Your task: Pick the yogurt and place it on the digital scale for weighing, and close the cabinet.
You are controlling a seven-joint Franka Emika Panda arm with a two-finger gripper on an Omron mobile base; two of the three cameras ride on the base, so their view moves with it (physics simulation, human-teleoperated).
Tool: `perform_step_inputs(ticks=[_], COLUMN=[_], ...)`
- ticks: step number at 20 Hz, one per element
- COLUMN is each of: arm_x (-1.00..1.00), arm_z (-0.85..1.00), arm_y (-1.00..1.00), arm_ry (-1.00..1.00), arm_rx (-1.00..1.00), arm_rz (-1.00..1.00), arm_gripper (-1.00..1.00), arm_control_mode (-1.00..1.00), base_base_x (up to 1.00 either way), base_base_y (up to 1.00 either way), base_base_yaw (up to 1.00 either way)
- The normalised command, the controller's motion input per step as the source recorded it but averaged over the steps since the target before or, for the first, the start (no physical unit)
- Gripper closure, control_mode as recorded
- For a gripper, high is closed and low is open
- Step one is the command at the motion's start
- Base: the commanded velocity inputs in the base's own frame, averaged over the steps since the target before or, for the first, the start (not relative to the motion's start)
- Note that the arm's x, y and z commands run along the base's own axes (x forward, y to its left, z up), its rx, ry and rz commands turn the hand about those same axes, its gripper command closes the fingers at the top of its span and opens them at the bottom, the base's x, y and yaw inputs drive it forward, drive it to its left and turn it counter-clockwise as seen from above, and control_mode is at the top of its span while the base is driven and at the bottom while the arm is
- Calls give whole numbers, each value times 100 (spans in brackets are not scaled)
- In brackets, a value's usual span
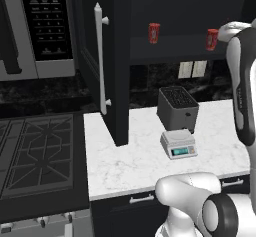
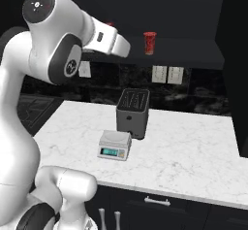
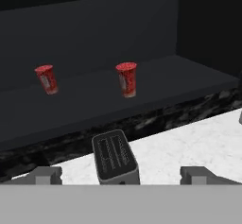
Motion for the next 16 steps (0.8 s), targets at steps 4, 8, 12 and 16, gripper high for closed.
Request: perform_step_inputs(ticks=[4, 8, 12, 16], arm_x=[17, 11, 19, 45], arm_z=[-19, -11, 0, -4], arm_y=[-21, -6, 0, 0], arm_ry=[-26, -35, -5, 6], arm_rx=[0, 0, 0, 0], arm_rz=[-6, -3, 0, 0], arm_gripper=[-100, -100, -100, -100], arm_control_mode=[-100, -100, -100, -100], base_base_x=[0, 0, 0, 0], base_base_y=[0, 0, 0, 0], base_base_yaw=[0, 0, 0, 0])
